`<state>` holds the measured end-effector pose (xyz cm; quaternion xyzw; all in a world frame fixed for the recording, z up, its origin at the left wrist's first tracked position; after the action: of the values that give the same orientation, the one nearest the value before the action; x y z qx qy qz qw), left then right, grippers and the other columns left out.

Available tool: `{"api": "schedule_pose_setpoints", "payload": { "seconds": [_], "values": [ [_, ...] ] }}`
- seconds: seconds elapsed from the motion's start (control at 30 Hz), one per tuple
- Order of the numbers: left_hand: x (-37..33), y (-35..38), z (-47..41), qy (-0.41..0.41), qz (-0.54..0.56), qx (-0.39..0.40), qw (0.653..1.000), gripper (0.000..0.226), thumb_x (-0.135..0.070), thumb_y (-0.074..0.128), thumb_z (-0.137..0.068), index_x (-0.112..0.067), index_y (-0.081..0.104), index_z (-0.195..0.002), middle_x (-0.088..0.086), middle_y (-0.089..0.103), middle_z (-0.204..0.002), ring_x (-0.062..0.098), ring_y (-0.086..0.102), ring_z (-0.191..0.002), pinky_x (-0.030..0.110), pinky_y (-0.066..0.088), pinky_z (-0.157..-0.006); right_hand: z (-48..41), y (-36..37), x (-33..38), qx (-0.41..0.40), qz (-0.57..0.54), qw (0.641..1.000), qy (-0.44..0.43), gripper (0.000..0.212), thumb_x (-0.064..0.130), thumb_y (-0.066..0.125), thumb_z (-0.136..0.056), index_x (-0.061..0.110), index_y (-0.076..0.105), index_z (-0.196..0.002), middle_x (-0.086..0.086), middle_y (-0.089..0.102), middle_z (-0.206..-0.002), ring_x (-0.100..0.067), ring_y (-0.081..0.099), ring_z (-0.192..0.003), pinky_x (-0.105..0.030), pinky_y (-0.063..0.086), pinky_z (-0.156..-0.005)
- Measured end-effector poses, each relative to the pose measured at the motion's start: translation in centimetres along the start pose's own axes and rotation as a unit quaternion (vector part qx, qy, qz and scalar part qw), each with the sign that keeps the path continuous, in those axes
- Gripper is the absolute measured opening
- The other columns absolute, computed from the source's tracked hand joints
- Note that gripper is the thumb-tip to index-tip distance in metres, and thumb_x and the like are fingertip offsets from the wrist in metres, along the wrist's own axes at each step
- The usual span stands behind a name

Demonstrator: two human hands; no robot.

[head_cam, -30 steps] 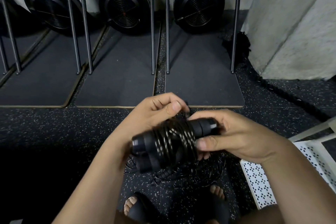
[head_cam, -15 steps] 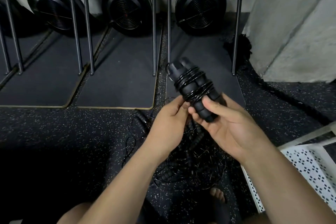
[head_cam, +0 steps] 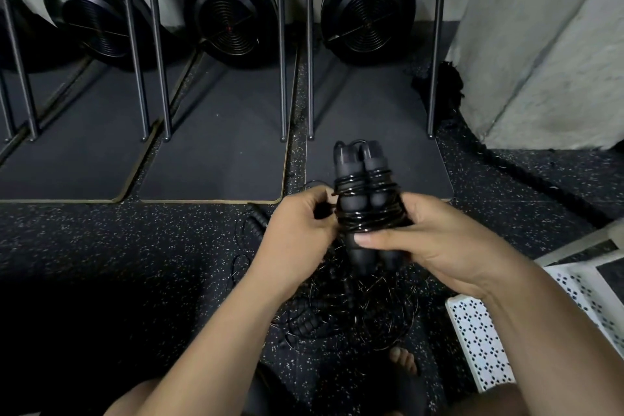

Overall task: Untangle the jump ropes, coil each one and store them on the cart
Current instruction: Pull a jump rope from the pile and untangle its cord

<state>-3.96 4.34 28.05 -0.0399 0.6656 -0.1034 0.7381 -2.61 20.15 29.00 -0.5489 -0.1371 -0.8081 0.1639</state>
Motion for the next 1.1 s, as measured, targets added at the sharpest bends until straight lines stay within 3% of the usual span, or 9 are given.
{"api": "schedule_pose_setpoints", "payload": {
  "seconds": [0.13, 0.23, 0.3, 0.4, 0.6, 0.67, 0.77, 0.97, 1.1],
  "values": [
    [-0.5, -0.7, 0.2, -0.003, 0.049, -0.034, 0.998, 0.014, -0.006, 0.074, -0.098, -0.019, 0.079, -0.094, 0.004, 0.082, -0.096, 0.024, 0.076, -0.091, 0.057, 0.060, -0.096, -0.2, -0.3, 0.6, -0.006, -0.103, 0.995, -0.015, 0.049, 0.012, 0.077, -0.084, 0.009, 0.068, -0.133, -0.015, 0.076, -0.126, -0.034, 0.074, -0.116, -0.048, 0.061, -0.098],
    [-0.9, -0.7, 0.3, -0.011, 0.095, -0.032, 0.995, 0.002, -0.013, 0.078, -0.096, -0.013, 0.080, -0.098, 0.011, 0.080, -0.090, 0.020, 0.073, -0.082, 0.044, 0.063, -0.089, -0.5, -1.0, 1.0, -0.040, -0.216, 0.975, -0.028, 0.040, 0.010, 0.068, -0.093, 0.006, 0.066, -0.133, -0.018, 0.076, -0.126, -0.037, 0.076, -0.113, -0.045, 0.066, -0.089],
    [-0.8, -0.5, 0.4, -0.018, 0.108, -0.026, 0.994, 0.005, -0.012, 0.078, -0.097, -0.010, 0.079, -0.100, 0.015, 0.078, -0.087, 0.021, 0.073, -0.081, 0.045, 0.063, -0.091, -0.7, -1.5, 0.8, -0.066, -0.235, 0.969, -0.038, 0.040, 0.013, 0.068, -0.095, 0.007, 0.064, -0.134, -0.018, 0.076, -0.126, -0.038, 0.076, -0.113, -0.046, 0.066, -0.085],
    [-0.8, -0.1, 0.5, -0.023, 0.096, -0.020, 0.995, 0.002, -0.011, 0.077, -0.097, -0.011, 0.078, -0.097, 0.015, 0.079, -0.088, 0.027, 0.074, -0.082, 0.055, 0.062, -0.093, -0.9, -1.9, 0.3, -0.098, -0.198, 0.974, -0.048, 0.043, 0.021, 0.071, -0.093, 0.016, 0.063, -0.135, -0.014, 0.076, -0.126, -0.036, 0.077, -0.111, -0.046, 0.066, -0.083],
    [-0.3, -0.2, 0.3, -0.032, 0.036, -0.023, 0.999, 0.008, -0.016, 0.074, -0.102, -0.018, 0.077, -0.094, 0.006, 0.080, -0.083, 0.031, 0.078, -0.083, 0.041, 0.062, -0.081, -0.8, -2.4, 0.6, -0.175, -0.091, 0.976, -0.094, 0.048, 0.037, 0.077, -0.088, 0.031, 0.061, -0.133, 0.001, 0.078, -0.125, -0.026, 0.076, -0.115, -0.051, 0.062, -0.095],
    [0.0, 0.0, 0.4, -0.046, 0.044, -0.015, 0.998, 0.009, -0.012, 0.072, -0.102, -0.014, 0.076, -0.095, 0.010, 0.079, -0.083, 0.026, 0.076, -0.078, 0.034, 0.059, -0.075, -0.4, -2.7, 1.1, -0.221, -0.036, 0.968, -0.116, 0.049, 0.045, 0.079, -0.084, 0.034, 0.063, -0.129, 0.006, 0.077, -0.124, -0.018, 0.074, -0.116, -0.053, 0.059, -0.101],
    [0.1, 0.2, 0.6, -0.065, 0.080, -0.012, 0.995, 0.007, -0.005, 0.069, -0.103, -0.006, 0.074, -0.097, 0.020, 0.078, -0.088, 0.017, 0.071, -0.072, 0.022, 0.056, -0.067, 0.0, -2.6, 1.7, -0.256, 0.021, 0.956, -0.140, 0.042, 0.039, 0.080, -0.091, 0.037, 0.061, -0.129, 0.014, 0.076, -0.122, -0.007, 0.074, -0.111, -0.052, 0.060, -0.099],
    [0.4, -0.1, 0.6, -0.092, 0.101, -0.030, 0.990, 0.009, -0.004, 0.068, -0.103, -0.006, 0.074, -0.097, 0.018, 0.079, -0.095, 0.020, 0.072, -0.079, 0.032, 0.062, -0.079, 0.5, -1.9, 3.1, -0.291, 0.192, 0.922, -0.165, 0.044, 0.037, 0.085, -0.089, 0.041, 0.057, -0.123, 0.020, 0.074, -0.116, 0.000, 0.070, -0.107, -0.042, 0.059, -0.096],
    [0.8, -1.0, 0.5, -0.136, 0.183, -0.037, 0.973, 0.014, 0.005, 0.062, -0.100, -0.005, 0.072, -0.096, 0.009, 0.074, -0.082, 0.009, 0.067, -0.065, 0.018, 0.052, -0.058, 0.1, -1.4, 3.0, -0.265, 0.238, 0.923, -0.143, 0.045, 0.045, 0.084, -0.086, 0.041, 0.058, -0.123, 0.019, 0.072, -0.118, 0.000, 0.068, -0.110, -0.036, 0.057, -0.095]
  ]
}}
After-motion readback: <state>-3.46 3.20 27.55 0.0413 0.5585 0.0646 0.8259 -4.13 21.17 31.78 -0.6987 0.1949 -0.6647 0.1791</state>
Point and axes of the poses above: each hand's wrist, its own z-axis away from the middle knuckle, its own y-axis out of the palm, x = y × z, the point moved 9 cm from there along -z, towards the middle knuckle
